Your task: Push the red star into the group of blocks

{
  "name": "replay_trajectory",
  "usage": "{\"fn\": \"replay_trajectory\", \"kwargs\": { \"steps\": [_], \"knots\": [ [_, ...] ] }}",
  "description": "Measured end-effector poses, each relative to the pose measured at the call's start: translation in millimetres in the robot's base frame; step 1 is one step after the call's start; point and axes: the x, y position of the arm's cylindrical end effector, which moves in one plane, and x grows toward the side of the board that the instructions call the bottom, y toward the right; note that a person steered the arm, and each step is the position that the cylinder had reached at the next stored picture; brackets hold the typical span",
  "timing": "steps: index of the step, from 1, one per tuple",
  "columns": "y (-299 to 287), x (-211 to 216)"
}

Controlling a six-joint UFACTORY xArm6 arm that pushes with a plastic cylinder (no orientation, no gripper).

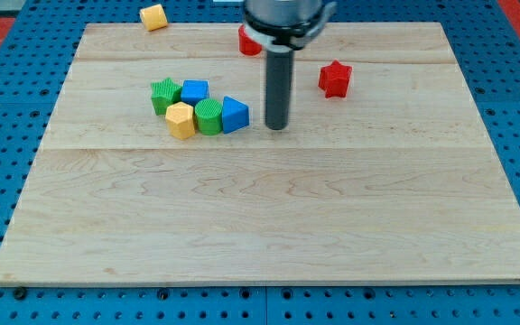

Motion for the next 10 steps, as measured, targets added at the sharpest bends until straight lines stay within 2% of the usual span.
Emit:
{"fn": "replay_trajectory", "kwargs": {
  "steps": [1,2,3,4,5,6,7,8,9,10],
  "knots": [
    [-54,0],
    [-43,6],
    [65,-11],
    [204,-52],
    [316,-71],
    [212,-103],
    [142,-116],
    [114,-58],
    [149,-107],
    [90,-109]
  ]
}}
